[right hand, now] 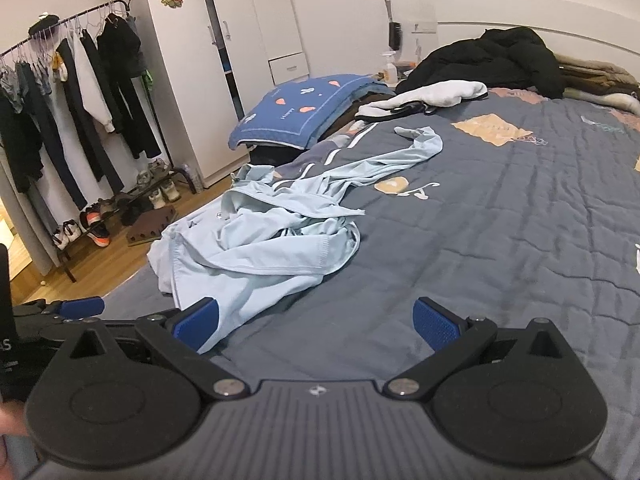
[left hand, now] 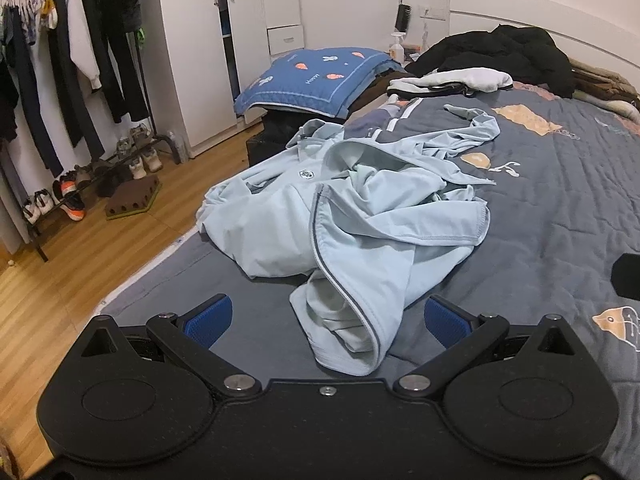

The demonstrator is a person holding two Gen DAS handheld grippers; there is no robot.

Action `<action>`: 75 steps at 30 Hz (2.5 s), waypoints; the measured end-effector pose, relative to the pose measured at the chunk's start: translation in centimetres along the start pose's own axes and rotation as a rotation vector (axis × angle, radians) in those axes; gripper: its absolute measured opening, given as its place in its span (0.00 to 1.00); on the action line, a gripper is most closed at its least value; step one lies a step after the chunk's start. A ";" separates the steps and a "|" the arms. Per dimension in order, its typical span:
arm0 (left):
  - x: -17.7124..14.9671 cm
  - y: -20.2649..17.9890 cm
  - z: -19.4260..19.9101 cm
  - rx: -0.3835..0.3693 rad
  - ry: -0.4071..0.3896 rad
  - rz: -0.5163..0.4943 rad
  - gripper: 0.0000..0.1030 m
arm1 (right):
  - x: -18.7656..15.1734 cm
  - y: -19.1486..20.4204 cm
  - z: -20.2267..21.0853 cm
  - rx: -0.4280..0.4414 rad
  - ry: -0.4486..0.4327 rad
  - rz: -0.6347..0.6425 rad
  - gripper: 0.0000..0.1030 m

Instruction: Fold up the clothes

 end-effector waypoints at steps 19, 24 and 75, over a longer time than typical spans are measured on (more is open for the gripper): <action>-0.1 0.7 -0.5 0.014 0.016 0.005 1.00 | 0.0 1.4 -0.1 0.071 0.005 0.023 1.00; -0.1 0.7 -0.5 0.013 0.016 0.002 1.00 | 0.0 1.2 -0.2 0.066 0.005 0.020 1.00; 3.6 9.4 -4.1 -0.099 0.055 0.249 1.00 | 3.0 -2.5 -18.3 0.034 0.145 -0.179 0.92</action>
Point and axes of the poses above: each gripper's, at about its wrist camera, not at the fingertips, and z roughly against the way its jaws point, y to its left, x to its top, the point moved 4 cm from there along -z, roughly the way its jaws point, and after that the axes turned 11 degrees about x, right-handed, at the moved point
